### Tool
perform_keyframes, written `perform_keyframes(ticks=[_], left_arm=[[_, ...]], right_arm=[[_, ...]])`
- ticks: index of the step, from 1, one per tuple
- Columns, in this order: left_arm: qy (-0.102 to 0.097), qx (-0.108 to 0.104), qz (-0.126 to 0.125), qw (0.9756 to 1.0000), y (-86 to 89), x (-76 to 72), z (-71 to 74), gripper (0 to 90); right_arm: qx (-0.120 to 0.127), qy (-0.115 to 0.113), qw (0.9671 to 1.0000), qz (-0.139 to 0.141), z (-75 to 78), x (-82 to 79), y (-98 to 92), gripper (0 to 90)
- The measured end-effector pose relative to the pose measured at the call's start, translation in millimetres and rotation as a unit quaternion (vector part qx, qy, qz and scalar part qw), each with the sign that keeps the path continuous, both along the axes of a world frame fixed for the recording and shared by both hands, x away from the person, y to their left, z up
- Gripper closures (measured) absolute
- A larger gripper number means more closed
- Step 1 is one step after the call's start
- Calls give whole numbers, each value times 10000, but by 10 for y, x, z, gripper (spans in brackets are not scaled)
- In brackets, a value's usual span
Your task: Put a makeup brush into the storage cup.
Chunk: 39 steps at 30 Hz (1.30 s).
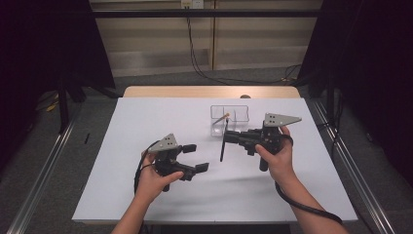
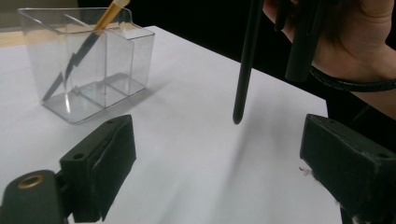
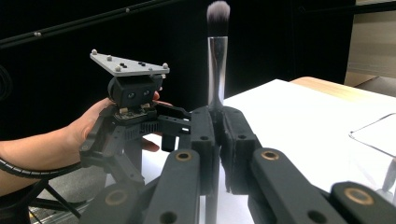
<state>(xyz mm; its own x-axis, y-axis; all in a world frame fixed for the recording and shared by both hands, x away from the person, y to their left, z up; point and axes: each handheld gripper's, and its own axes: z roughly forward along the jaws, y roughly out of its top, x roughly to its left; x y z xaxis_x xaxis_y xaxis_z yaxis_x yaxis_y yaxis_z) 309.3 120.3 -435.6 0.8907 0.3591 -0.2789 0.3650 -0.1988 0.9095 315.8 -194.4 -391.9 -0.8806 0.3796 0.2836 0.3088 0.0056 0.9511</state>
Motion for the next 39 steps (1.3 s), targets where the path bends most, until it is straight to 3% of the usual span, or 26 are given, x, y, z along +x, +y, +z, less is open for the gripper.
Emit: perform_keyframes(ticks=[11,19,26,39], left_arm=[[-180,193,190,9995,193,-19,-3,57],[-283,159,284,9991,295,-28,14,21],[-436,294,338,9980,410,-31,14,0],[-489,379,560,9965,643,-43,12,0]], right_arm=[[35,-38,10000,-77,12,35,-42,847],[49,-57,9999,-118,26,40,-70,847],[21,-74,9998,-166,37,53,-90,847],[-29,-105,9998,-182,42,87,-88,847]])
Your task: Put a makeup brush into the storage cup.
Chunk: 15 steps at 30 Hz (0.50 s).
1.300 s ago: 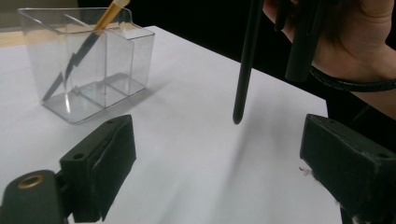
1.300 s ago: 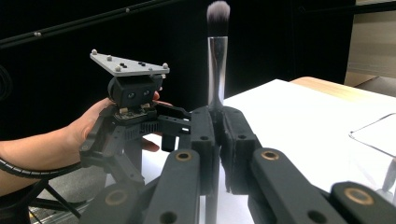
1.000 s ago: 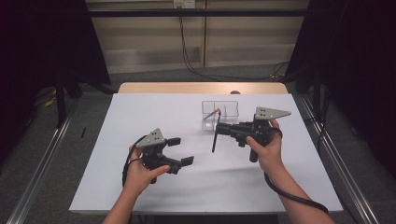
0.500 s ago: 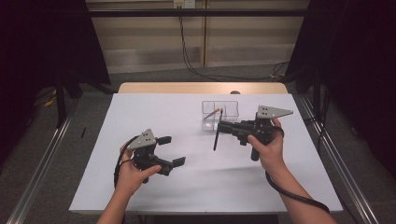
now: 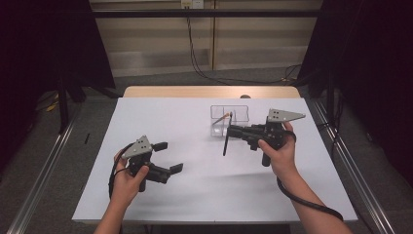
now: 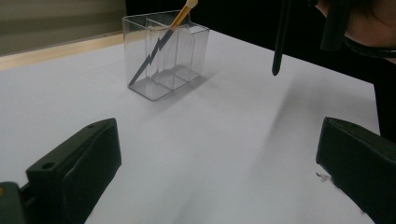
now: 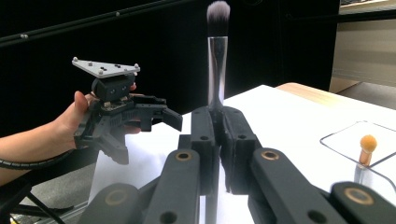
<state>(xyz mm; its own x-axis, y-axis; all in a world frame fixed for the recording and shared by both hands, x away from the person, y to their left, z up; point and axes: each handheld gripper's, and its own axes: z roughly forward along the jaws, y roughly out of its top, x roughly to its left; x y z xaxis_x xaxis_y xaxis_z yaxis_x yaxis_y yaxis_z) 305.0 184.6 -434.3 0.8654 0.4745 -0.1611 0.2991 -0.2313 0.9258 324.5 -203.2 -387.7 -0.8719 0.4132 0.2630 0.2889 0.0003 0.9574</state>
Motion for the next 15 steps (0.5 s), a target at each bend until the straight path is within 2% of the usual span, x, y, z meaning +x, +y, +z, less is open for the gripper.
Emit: perform_keyframes(ticks=[6,9,15], left_arm=[[-113,37,76,9999,126,-20,16,0],[-169,122,118,9997,191,-27,11,0],[-169,205,250,9993,279,-57,-9,0]], right_arm=[[5,-9,10000,5,3,17,6,847],[-4,-2,10000,32,-1,20,20,847],[-4,-16,10000,1,1,37,28,847]])
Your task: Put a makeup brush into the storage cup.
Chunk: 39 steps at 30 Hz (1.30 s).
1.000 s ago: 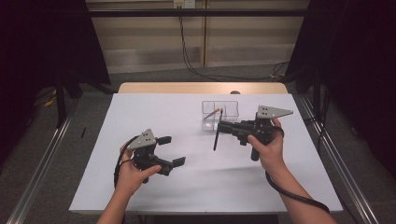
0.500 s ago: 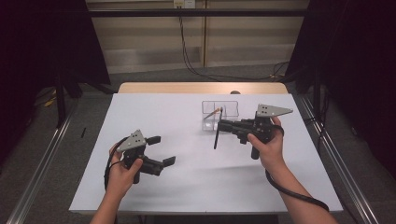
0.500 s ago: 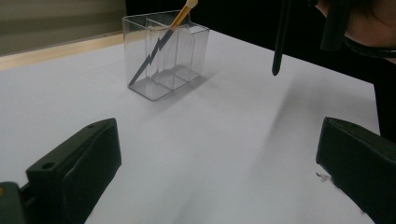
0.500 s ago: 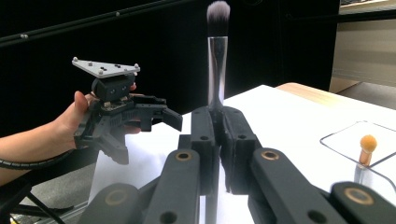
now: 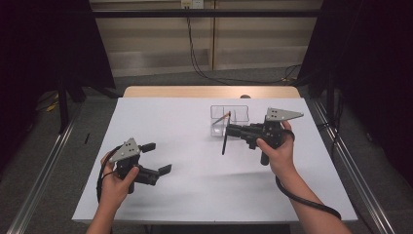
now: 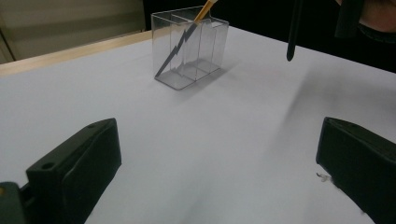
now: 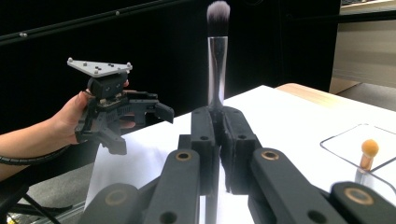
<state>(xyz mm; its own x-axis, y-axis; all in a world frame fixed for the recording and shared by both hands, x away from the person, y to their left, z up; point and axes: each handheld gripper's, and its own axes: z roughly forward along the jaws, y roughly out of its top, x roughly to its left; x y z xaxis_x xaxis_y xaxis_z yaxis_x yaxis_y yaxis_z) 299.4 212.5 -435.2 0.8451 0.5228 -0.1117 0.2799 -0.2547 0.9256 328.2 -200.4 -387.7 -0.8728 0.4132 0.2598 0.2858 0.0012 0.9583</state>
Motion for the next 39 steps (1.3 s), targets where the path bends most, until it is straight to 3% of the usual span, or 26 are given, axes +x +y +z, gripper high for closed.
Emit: perform_keyframes(ticks=[25,39], left_arm=[[-51,46,228,9997,256,-92,-49,0],[-37,106,147,9998,273,-106,-68,0]], right_arm=[[-22,-74,9998,-196,56,125,16,847],[-20,-137,9993,-359,114,258,62,847]])
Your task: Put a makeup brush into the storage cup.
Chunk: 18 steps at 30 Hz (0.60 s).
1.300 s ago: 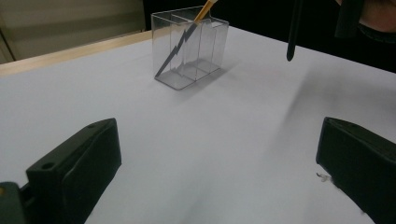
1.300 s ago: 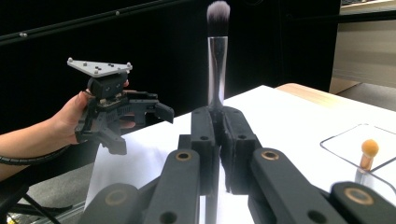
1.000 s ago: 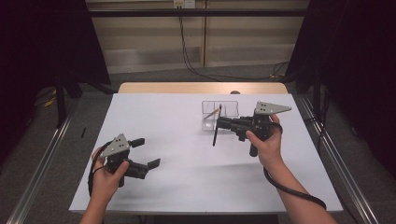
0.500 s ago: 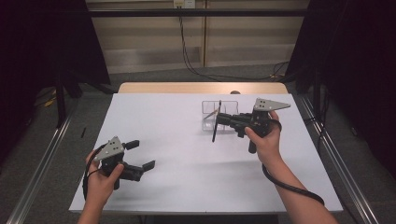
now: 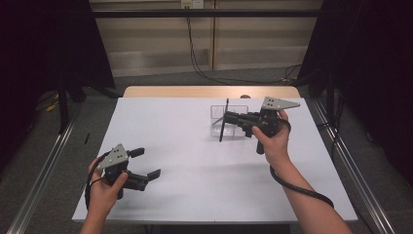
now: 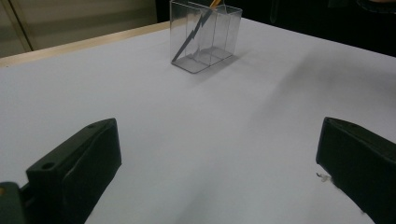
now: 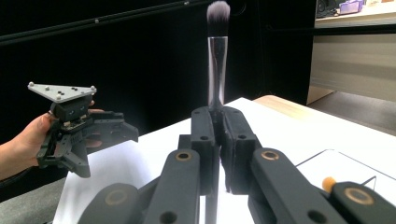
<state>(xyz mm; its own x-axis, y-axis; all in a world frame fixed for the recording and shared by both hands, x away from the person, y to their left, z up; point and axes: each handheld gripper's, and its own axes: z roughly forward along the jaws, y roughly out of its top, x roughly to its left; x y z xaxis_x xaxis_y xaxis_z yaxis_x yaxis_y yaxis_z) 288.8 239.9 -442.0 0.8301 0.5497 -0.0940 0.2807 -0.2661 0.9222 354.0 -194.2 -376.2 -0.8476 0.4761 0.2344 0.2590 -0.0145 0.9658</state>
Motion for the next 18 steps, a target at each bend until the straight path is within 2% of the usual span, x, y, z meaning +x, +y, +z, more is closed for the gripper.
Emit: perform_keyframes(ticks=[18], left_arm=[[32,-108,-58,9999,3,-22,-18,0]], right_arm=[[64,-84,9994,-322,118,192,23,847]])
